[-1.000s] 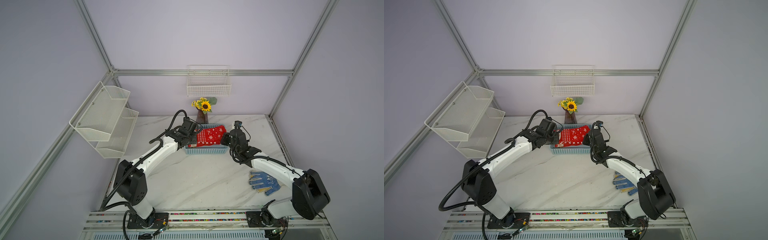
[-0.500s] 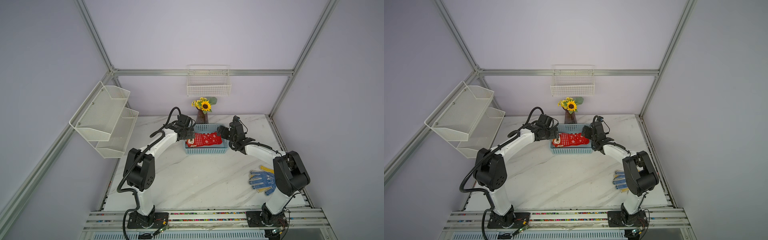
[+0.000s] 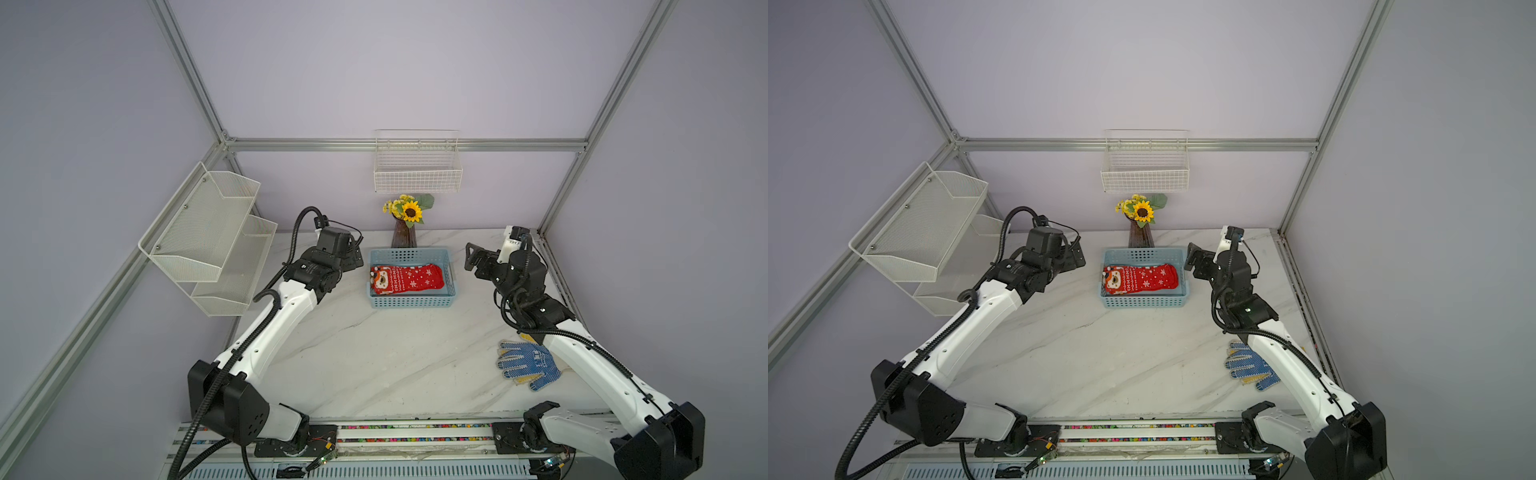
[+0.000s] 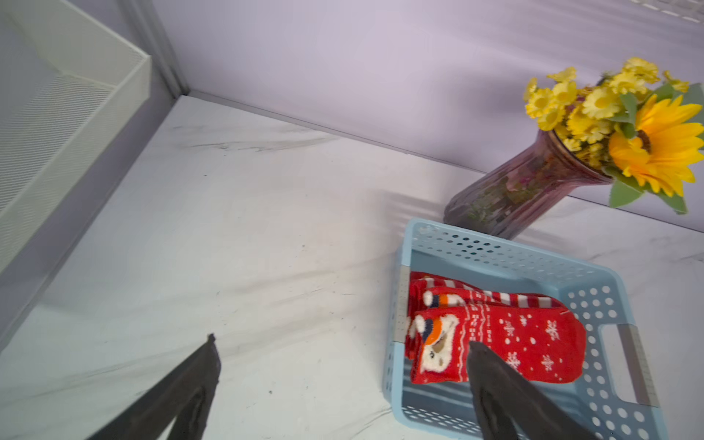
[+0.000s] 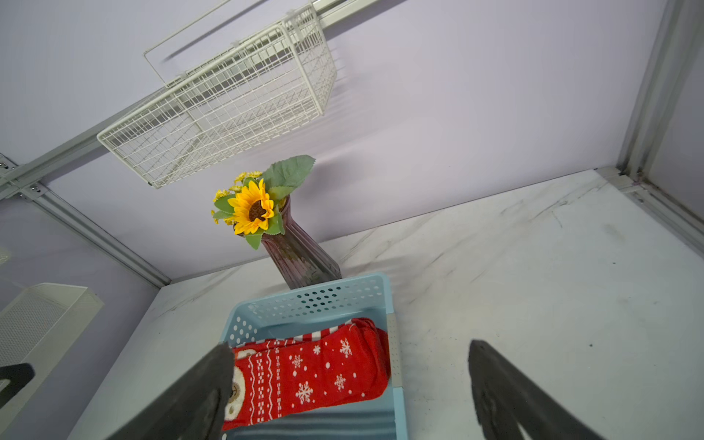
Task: Place the socks together as a pair
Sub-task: Reset both arms
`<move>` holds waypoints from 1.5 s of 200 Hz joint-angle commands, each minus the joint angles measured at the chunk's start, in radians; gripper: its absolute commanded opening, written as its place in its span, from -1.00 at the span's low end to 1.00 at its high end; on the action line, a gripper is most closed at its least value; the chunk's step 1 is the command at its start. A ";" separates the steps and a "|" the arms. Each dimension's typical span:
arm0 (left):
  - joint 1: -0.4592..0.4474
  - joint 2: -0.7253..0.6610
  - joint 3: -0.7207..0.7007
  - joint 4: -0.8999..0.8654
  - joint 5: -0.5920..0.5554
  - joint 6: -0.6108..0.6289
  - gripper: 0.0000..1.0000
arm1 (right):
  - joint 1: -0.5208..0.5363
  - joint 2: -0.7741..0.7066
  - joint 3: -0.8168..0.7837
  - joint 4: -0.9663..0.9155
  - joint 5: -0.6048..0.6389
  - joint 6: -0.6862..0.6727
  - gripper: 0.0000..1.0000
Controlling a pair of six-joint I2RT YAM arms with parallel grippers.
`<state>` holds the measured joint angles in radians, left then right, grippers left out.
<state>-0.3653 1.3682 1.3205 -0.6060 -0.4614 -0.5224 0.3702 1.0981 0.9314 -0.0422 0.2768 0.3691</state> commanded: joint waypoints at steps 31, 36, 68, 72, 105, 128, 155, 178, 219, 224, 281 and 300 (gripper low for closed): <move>0.021 -0.155 -0.348 0.208 -0.405 0.116 1.00 | -0.004 -0.150 -0.291 0.135 0.224 -0.265 0.94; 0.027 -0.156 -0.376 0.227 -0.434 0.123 1.00 | -0.003 -0.157 -0.326 0.180 0.225 -0.293 0.95; 0.077 -0.131 -0.517 0.333 -0.594 0.151 1.00 | -0.007 -0.107 -0.474 0.418 0.309 -0.326 0.94; 0.086 -0.127 -0.532 0.343 -0.590 0.148 1.00 | -0.007 -0.095 -0.481 0.438 0.313 -0.334 0.94; 0.139 -0.156 -0.670 0.520 -0.537 0.199 1.00 | -0.032 0.030 -0.522 0.604 0.332 -0.385 0.94; 0.165 -0.156 -0.813 0.827 -0.483 0.369 1.00 | -0.088 0.111 -0.534 0.681 0.297 -0.377 0.95; 0.186 -0.089 -0.966 1.213 -0.410 0.436 1.00 | -0.173 0.244 -0.554 0.820 0.223 -0.353 0.95; 0.200 -0.048 -0.971 1.308 -0.309 0.502 1.00 | -0.212 0.348 -0.563 0.908 0.214 -0.303 0.94; 0.254 0.016 -0.977 1.462 -0.091 0.553 1.00 | -0.223 0.484 -0.556 1.111 0.165 -0.347 0.94; 0.261 0.017 -0.966 1.438 -0.060 0.550 1.00 | -0.224 0.503 -0.561 1.152 0.161 -0.348 0.94; 0.382 0.152 -0.984 1.553 0.178 0.435 1.00 | -0.254 0.703 -0.511 1.268 0.016 -0.374 0.94; 0.359 0.188 -0.946 1.533 0.139 0.462 1.00 | -0.272 0.688 -0.486 1.184 0.017 -0.334 0.94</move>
<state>0.0071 1.5654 0.3122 0.9089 -0.3702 -0.0555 0.1173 1.8046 0.3950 1.1446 0.3294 0.0254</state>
